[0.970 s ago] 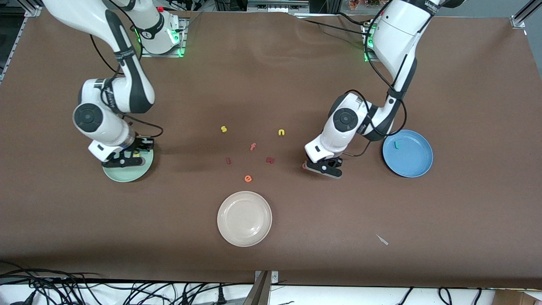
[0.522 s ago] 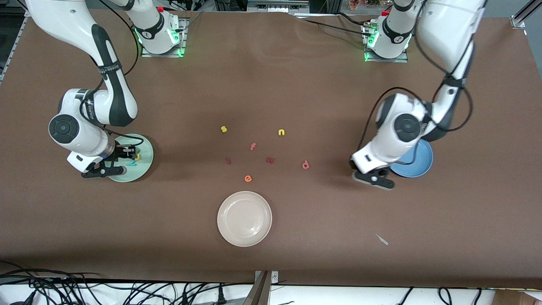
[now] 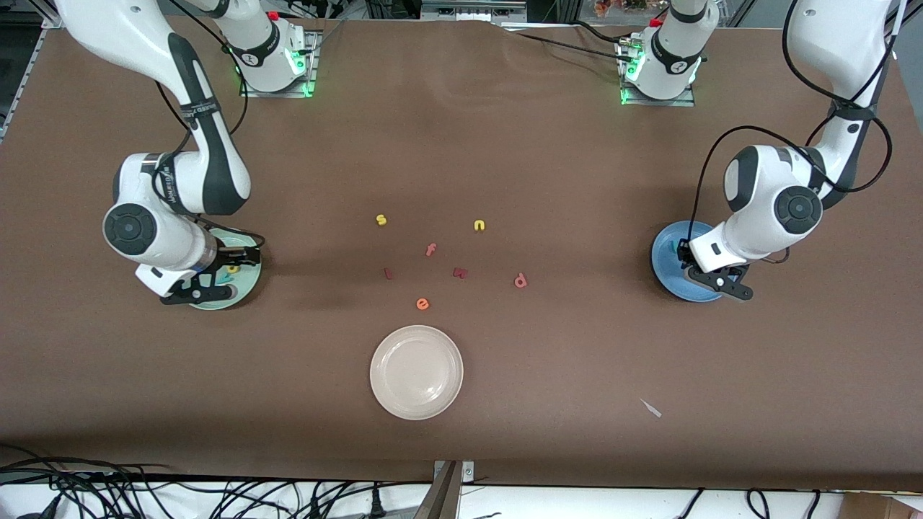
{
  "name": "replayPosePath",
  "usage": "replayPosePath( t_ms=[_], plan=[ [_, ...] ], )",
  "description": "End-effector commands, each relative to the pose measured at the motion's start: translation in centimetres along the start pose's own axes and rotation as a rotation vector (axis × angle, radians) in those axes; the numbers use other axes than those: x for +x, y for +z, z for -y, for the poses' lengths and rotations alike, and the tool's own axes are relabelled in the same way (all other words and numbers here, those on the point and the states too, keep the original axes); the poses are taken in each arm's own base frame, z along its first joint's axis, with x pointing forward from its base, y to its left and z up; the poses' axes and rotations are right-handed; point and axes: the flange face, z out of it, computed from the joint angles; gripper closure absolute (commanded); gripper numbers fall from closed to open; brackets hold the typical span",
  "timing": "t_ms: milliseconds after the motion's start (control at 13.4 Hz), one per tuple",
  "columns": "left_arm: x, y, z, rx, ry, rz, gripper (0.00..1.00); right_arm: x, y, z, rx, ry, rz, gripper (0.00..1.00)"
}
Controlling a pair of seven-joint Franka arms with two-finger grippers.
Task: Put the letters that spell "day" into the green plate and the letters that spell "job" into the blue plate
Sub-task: 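Release the y on the green plate while the left gripper releases the o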
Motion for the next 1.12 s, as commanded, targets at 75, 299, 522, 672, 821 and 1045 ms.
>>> replayPosePath(
  t_ms=[75, 299, 522, 672, 821, 1045],
  plan=[
    [-1.4, -0.9, 1.4, 0.032, 0.077, -0.01, 0.92, -0.3, -3.7, 3.7, 0.0, 0.038, 0.068, 0.0],
    [-1.1, -1.3, 1.5, 0.04, 0.08, -0.022, 0.32, -0.5, -7.5, 5.4, -0.012, 0.016, 0.138, 0.0],
    [-0.8, -1.7, 1.3, 0.037, 0.072, -0.033, 0.09, -0.6, -10.2, 6.7, -0.014, -0.006, 0.147, 0.0],
    [0.1, -2.2, -0.1, 0.028, 0.072, -0.049, 0.1, -1.3, -12.4, 9.6, -0.025, -0.062, 0.148, 0.0],
    [2.2, -2.5, -3.8, -0.068, 0.022, -0.098, 0.1, -2.5, -15.4, 10.2, -0.011, -0.08, 0.138, 0.0],
    [5.4, -2.1, -9.2, -0.216, -0.057, -0.151, 0.1, -5.4, -22.2, 7.6, 0.019, -0.068, 0.055, 0.0]
  ],
)
